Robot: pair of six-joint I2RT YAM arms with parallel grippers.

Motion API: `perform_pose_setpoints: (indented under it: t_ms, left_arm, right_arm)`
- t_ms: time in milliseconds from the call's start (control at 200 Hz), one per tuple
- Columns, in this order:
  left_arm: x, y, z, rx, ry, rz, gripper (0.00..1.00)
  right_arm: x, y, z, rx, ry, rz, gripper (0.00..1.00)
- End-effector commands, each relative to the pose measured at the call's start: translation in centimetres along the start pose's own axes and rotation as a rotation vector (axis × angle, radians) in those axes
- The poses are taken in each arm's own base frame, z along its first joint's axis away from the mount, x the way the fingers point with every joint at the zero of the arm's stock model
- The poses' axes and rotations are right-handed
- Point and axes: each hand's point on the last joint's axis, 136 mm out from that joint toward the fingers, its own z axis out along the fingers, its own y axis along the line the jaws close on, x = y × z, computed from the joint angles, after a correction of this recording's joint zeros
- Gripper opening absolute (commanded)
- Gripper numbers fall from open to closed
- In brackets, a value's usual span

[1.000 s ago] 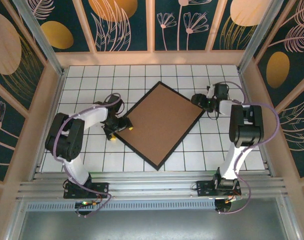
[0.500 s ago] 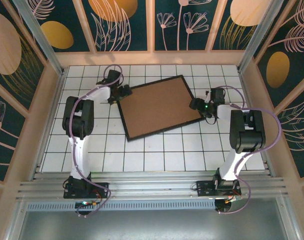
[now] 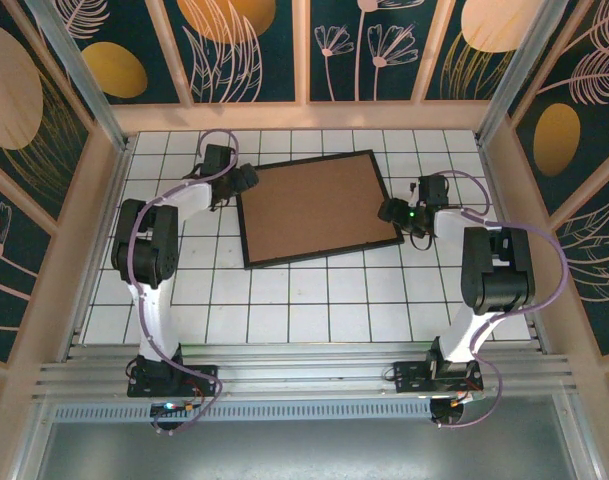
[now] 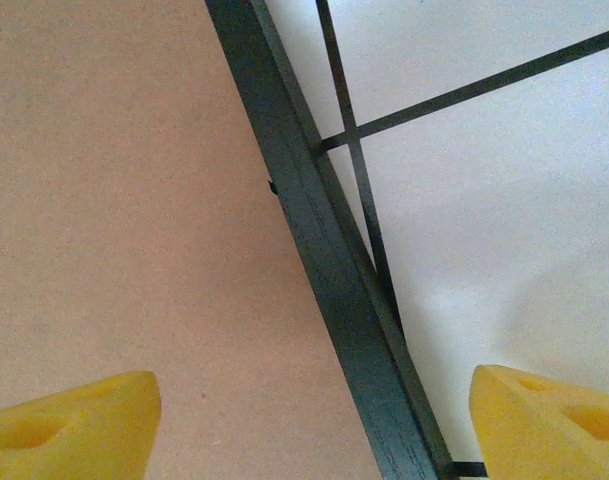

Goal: Put the photo into the frame

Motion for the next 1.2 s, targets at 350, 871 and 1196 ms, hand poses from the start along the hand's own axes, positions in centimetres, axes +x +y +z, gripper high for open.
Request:
perform_pose_setpoints:
  t_ms: [350,871,1196]
  left_arm:
    - [6.5,-2.6,-2.4,0.265,0.152,-0.054,0.90]
    - [11.3,-0.1,-6.8,0.245,0.174,-0.054,0.69]
    - [11.9,4.4,-6.6,0.027,0.148,0.081,0.39]
  right_arm:
    - [-1.0,2.2,1.3,-0.074,0.001,-0.034,0.83]
    - [7.7,4.0,-2.2,-0.208,0.151,-0.003,0.69]
    - [11.6,4.0,-3.2,-0.185,0.179,0.029,0.65]
